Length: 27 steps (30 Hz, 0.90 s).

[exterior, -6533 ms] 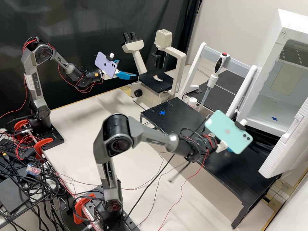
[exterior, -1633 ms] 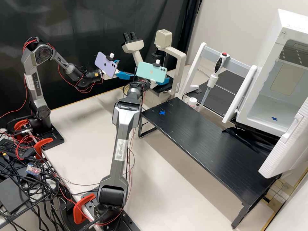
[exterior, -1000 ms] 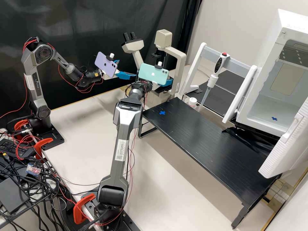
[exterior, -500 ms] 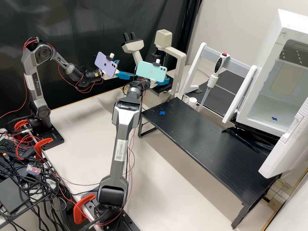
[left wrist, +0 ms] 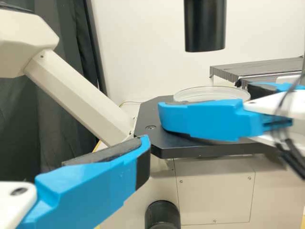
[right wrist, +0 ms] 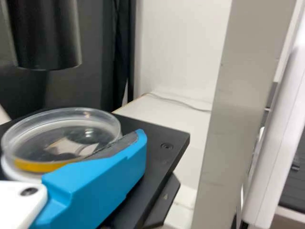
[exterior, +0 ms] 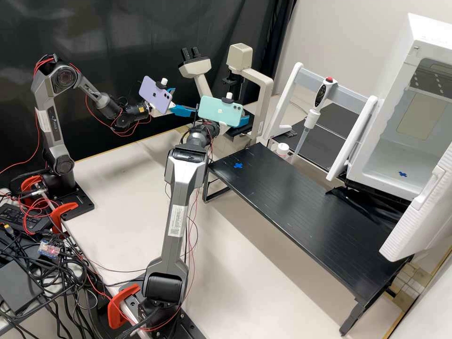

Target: Move the petri dish to the microscope

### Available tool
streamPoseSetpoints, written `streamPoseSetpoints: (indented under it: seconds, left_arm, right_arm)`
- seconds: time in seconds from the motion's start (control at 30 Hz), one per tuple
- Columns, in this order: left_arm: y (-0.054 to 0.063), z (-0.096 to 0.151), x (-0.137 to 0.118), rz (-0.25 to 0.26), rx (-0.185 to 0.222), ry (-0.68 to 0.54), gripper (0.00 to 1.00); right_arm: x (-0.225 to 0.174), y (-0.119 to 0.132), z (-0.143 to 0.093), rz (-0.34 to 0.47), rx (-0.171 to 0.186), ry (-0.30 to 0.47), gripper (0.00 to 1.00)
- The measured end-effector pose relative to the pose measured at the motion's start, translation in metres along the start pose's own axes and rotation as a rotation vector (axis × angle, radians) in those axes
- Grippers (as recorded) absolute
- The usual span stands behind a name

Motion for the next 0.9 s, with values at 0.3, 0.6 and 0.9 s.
streamPoseSetpoints:
  seconds: [0.3,0.6,0.9]
  left_arm:
    - [0.0,0.0,0.0,0.0,0.0,0.0,1.0]
    - [0.0,0.0,0.0,0.0,0.0,0.0,1.0]
    - [0.0,0.0,0.0,0.0,0.0,0.0,1.0]
  right_arm:
    - [-0.046,0.013,-0.003,-0.019,0.028,0.086,1.0]
    - [-0.155,0.046,0.009,0.094,0.1,0.274,1.0]
    - [-0.247,0.096,0.079,0.451,0.047,0.406,1.0]
